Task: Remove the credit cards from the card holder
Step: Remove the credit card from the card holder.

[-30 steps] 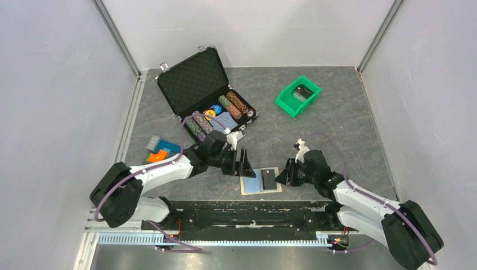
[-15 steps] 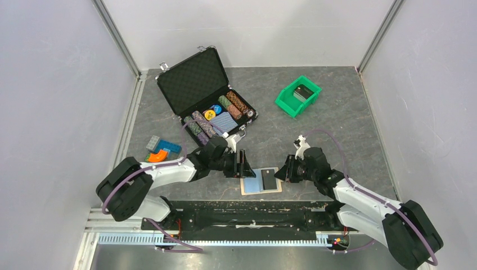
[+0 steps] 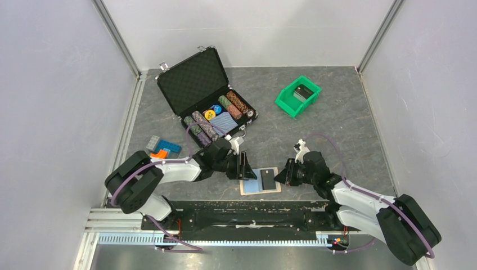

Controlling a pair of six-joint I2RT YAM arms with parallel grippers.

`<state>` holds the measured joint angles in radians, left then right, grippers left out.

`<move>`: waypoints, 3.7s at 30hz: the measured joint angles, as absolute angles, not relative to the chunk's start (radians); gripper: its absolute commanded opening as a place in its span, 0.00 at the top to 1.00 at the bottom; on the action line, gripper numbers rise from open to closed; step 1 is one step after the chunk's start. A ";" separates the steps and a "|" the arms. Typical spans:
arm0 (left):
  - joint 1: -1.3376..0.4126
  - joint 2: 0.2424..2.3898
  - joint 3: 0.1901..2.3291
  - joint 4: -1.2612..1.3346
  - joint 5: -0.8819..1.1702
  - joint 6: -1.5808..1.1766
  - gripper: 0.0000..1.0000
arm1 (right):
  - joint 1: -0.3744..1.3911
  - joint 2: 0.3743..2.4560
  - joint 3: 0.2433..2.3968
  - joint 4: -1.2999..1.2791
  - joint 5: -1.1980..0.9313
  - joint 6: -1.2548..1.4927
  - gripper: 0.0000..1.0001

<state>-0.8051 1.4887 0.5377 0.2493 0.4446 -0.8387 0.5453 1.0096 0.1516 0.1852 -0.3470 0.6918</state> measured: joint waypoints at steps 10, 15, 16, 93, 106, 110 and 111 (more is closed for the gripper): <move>-0.830 1.561 0.558 0.276 0.447 -0.839 0.51 | 0.555 1.016 0.135 0.214 -0.348 0.704 0.90; -0.834 1.589 0.561 0.309 0.449 -0.840 0.53 | 0.560 1.015 0.133 0.216 -0.353 0.710 0.83; -0.834 1.593 0.561 0.314 0.451 -0.840 0.53 | 0.560 1.013 0.133 0.213 -0.354 0.710 0.81; -0.795 1.658 0.464 0.579 0.538 -1.016 0.98 | 0.625 1.042 0.104 0.306 -0.297 0.779 0.93; -0.768 1.567 0.395 0.572 0.534 -1.031 0.98 | 0.627 1.013 0.106 0.269 -0.284 0.777 0.93; -0.768 1.523 0.388 0.547 0.525 -1.031 0.98 | 0.627 0.986 0.117 0.218 -0.271 0.773 0.86; -0.768 1.510 0.387 0.539 0.524 -1.031 0.98 | 0.627 0.979 0.122 0.200 -0.267 0.769 0.83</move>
<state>-0.7677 1.5097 0.3866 0.5388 0.5240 -1.0309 0.6266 0.9787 0.1219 0.2005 -0.2672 0.7692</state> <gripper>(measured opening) 0.030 0.098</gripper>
